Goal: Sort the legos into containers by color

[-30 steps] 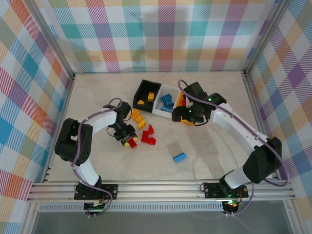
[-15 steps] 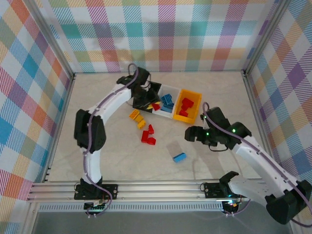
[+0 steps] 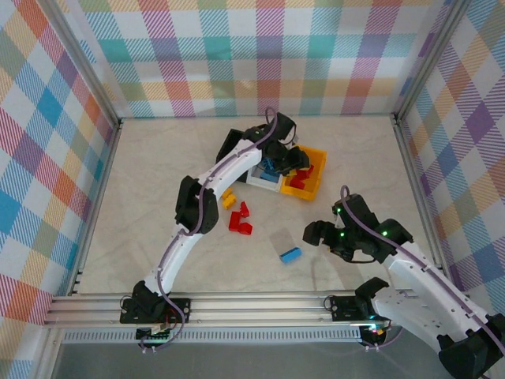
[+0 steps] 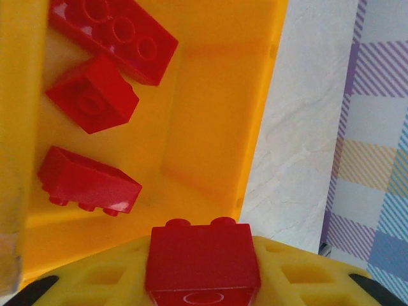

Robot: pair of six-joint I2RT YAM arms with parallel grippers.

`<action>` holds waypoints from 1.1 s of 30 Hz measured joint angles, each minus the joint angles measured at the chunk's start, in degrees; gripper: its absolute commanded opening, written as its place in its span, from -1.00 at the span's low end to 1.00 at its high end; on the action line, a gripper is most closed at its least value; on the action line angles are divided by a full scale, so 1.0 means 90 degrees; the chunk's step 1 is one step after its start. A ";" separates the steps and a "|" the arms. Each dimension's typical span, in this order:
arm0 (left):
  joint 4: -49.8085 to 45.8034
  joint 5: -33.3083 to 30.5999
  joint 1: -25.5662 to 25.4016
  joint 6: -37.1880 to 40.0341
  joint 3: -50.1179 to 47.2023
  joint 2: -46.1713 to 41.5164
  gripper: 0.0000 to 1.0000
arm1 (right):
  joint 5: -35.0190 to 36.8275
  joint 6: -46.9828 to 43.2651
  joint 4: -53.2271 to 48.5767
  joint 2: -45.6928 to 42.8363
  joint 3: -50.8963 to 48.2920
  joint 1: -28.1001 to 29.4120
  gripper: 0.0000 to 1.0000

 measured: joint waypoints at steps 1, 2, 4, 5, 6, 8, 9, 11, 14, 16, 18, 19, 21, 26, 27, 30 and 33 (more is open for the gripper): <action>0.0002 -0.0002 -0.0017 -0.0012 0.0019 0.0046 -0.21 | -0.0017 0.0036 0.0007 0.0000 0.0000 0.0000 0.70; 0.0002 0.0000 -0.0022 -0.0032 0.0051 0.0102 -0.19 | -0.0022 0.0041 0.0015 -0.0002 0.0000 0.0000 0.70; 0.0005 -0.0002 -0.0022 -0.0066 0.0209 0.0245 -0.03 | -0.0044 0.0066 0.0041 -0.0002 -0.0002 0.0000 0.71; 0.0005 -0.0005 -0.0022 -0.0078 0.0291 0.0318 -0.01 | -0.0049 0.0068 0.0051 -0.0002 -0.0010 0.0000 0.71; 0.0010 -0.0007 -0.0022 -0.0107 0.0364 0.0369 0.00 | -0.0051 0.0085 0.0056 -0.0002 -0.0022 0.0000 0.71; 0.0010 -0.0005 -0.0022 -0.0131 0.0427 0.0415 0.01 | -0.0063 0.0092 0.0061 -0.0002 -0.0061 0.0000 0.71; 0.0007 -0.0005 -0.0022 -0.0138 0.0444 0.0415 0.02 | -0.0063 0.0107 0.0061 -0.0002 -0.0083 0.0000 0.71; 0.0019 -0.0005 -0.0022 -0.0153 0.0483 0.0415 0.02 | -0.0066 0.0126 0.0066 -0.0002 -0.0126 0.0000 0.71; 0.0024 -0.0005 -0.0022 -0.0155 0.0505 0.0415 0.02 | -0.0063 0.0160 0.0068 -0.0002 -0.0185 0.0000 0.71; 0.0012 -0.0005 -0.0022 -0.0155 0.0505 0.0415 0.02 | -0.0063 0.0170 0.0070 0.0000 -0.0189 0.0000 0.70; -0.0010 -0.0007 -0.0022 -0.0153 0.0505 0.0415 0.02 | -0.0063 0.0177 0.0075 0.0027 -0.0189 0.0000 0.70; -0.0010 -0.0007 -0.0022 -0.0148 0.0505 0.0415 0.02 | -0.0066 0.0177 0.0075 0.0090 -0.0189 0.0000 0.70; -0.0049 -0.0024 -0.0022 -0.0109 0.0505 0.0413 0.02 | -0.0066 0.0172 0.0085 0.0289 -0.0189 0.0015 0.71; -0.0410 -0.0248 -0.0019 0.0274 0.0469 0.0245 0.04 | -0.0090 -0.0005 0.0138 0.1331 -0.0097 0.0245 0.72; -0.0495 -0.0306 -0.0019 0.0362 0.0381 0.0126 0.04 | -0.0090 -0.0068 0.0131 0.1579 -0.0017 0.0313 0.74; -0.0619 -0.0471 0.0012 0.0612 -0.0364 -0.0595 0.06 | -0.0036 -0.0338 0.0078 0.2523 0.0454 0.0590 0.77; -0.0517 -0.0573 0.0070 0.0758 -0.1608 -0.1654 0.07 | -0.0019 -0.0503 0.0092 0.3293 0.0959 0.0818 0.79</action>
